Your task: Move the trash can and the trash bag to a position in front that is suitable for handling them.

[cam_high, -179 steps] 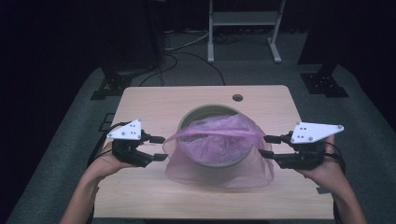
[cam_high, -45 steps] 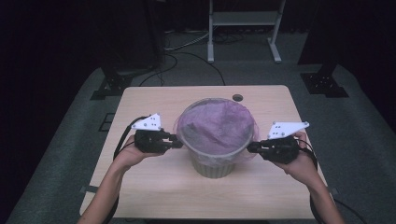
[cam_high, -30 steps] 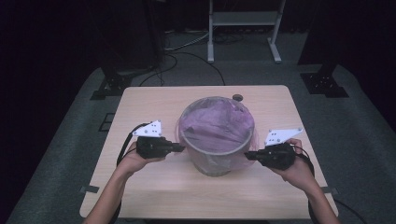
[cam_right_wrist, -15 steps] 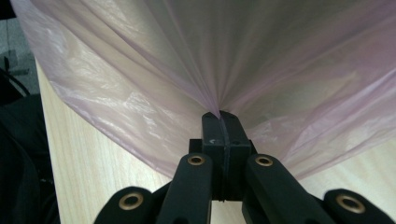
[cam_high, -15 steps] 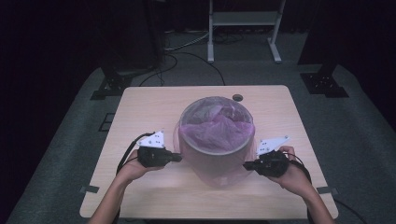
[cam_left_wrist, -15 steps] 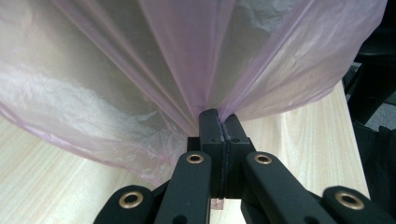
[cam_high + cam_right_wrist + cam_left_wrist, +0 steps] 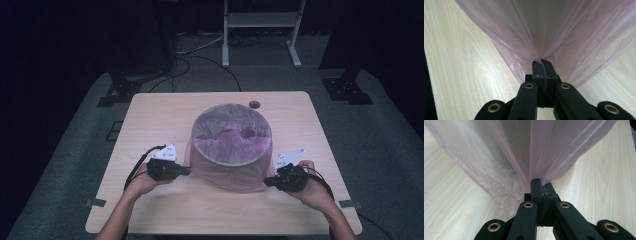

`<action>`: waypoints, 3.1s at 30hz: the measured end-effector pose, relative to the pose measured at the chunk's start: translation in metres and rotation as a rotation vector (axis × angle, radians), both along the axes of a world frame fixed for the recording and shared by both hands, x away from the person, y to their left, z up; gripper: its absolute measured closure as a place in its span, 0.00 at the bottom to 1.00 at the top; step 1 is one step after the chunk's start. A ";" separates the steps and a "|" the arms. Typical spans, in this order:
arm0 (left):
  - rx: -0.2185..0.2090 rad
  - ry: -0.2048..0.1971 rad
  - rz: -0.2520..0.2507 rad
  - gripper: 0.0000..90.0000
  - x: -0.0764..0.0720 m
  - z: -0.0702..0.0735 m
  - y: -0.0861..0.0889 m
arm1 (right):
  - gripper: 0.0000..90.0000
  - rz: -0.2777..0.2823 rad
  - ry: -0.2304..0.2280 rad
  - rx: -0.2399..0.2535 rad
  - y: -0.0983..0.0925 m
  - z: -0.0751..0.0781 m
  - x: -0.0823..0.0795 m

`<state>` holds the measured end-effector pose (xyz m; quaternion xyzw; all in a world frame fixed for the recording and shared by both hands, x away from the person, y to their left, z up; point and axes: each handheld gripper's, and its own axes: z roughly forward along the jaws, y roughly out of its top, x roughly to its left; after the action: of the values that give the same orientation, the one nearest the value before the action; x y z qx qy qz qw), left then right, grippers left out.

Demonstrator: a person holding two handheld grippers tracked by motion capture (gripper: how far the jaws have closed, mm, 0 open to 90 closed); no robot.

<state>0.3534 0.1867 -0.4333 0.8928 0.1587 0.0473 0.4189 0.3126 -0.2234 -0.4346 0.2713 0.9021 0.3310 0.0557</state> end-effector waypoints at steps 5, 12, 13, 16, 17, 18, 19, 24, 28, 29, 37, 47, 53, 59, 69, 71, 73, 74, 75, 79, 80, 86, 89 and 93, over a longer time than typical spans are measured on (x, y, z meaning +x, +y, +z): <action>0.002 0.012 0.007 1.00 0.001 -0.004 0.000 | 1.00 -0.007 0.006 -0.003 -0.003 -0.003 0.000; -0.027 0.039 0.026 0.85 -0.004 -0.004 0.009 | 0.83 -0.026 0.025 0.043 -0.013 0.002 -0.002; -0.039 0.044 0.027 0.73 -0.005 -0.002 0.011 | 0.71 -0.018 0.041 0.085 -0.017 0.005 -0.004; -0.080 0.039 0.055 0.55 -0.012 0.005 0.021 | 0.57 -0.006 0.030 0.136 -0.026 0.018 -0.012; -0.087 0.044 0.063 0.49 -0.014 0.007 0.023 | 0.56 -0.011 0.018 0.145 -0.031 0.026 -0.017; -0.090 0.030 0.065 0.46 -0.017 0.011 0.027 | 0.55 -0.014 0.013 0.154 -0.034 0.031 -0.020; -0.096 0.021 0.068 0.43 -0.019 0.013 0.029 | 0.54 -0.017 -0.007 0.170 -0.038 0.041 -0.024; -0.147 -0.014 0.094 0.32 -0.026 0.028 0.034 | 0.67 0.000 -0.099 0.236 -0.038 0.096 -0.038; -0.171 -0.021 0.101 0.26 -0.029 0.033 0.032 | 0.81 0.049 -0.158 0.230 -0.011 0.138 -0.032; -0.170 -0.025 0.100 0.25 -0.030 0.034 0.031 | 0.82 0.068 -0.161 0.225 -0.002 0.146 -0.028; -0.168 -0.030 0.109 0.17 -0.031 0.034 0.027 | 0.95 0.115 -0.119 0.137 0.059 0.167 0.029; -0.189 -0.068 0.119 0.16 -0.035 0.043 0.030 | 1.00 0.179 -0.005 -0.143 0.124 0.144 0.056; -0.189 -0.061 0.121 0.16 -0.036 0.041 0.029 | 1.00 0.267 0.028 -0.216 0.139 0.140 0.041; -0.191 -0.067 0.111 0.16 -0.037 0.042 0.028 | 1.00 0.322 0.062 -0.253 0.146 0.139 0.039; -0.198 -0.072 0.110 0.16 -0.037 0.042 0.031 | 1.00 0.211 0.071 -0.265 0.154 0.145 0.103; -0.197 -0.071 0.111 0.16 -0.037 0.041 0.031 | 1.00 0.182 0.085 -0.306 0.161 0.139 0.119; -0.199 -0.071 0.110 0.16 -0.038 0.041 0.031 | 1.00 0.161 0.095 -0.336 0.167 0.134 0.130; -0.200 -0.072 0.112 0.16 -0.038 0.041 0.031 | 1.00 0.158 0.095 -0.349 0.170 0.131 0.136; -0.201 -0.073 0.112 0.16 -0.038 0.041 0.032 | 1.00 0.155 0.099 -0.367 0.173 0.127 0.143; -0.203 -0.076 0.111 0.16 -0.039 0.043 0.034 | 1.00 0.129 0.090 -0.376 0.179 0.123 0.155; -0.208 -0.076 0.110 0.16 -0.040 0.042 0.034 | 0.99 0.127 0.088 -0.372 0.180 0.123 0.156; -0.205 -0.071 0.109 0.16 -0.041 0.042 0.032 | 0.96 0.138 0.044 -0.301 0.166 0.146 0.138; -0.202 -0.077 0.103 0.16 -0.042 0.043 0.030 | 0.95 0.153 0.015 -0.260 0.153 0.158 0.121; -0.199 -0.080 0.096 0.16 -0.043 0.044 0.026 | 0.95 0.156 0.017 -0.287 0.139 0.159 0.107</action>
<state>0.3108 0.2132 -0.3890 0.8356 0.1885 0.0870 0.5086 0.4196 -0.0843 -0.2756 0.1927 0.9589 0.1996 0.0603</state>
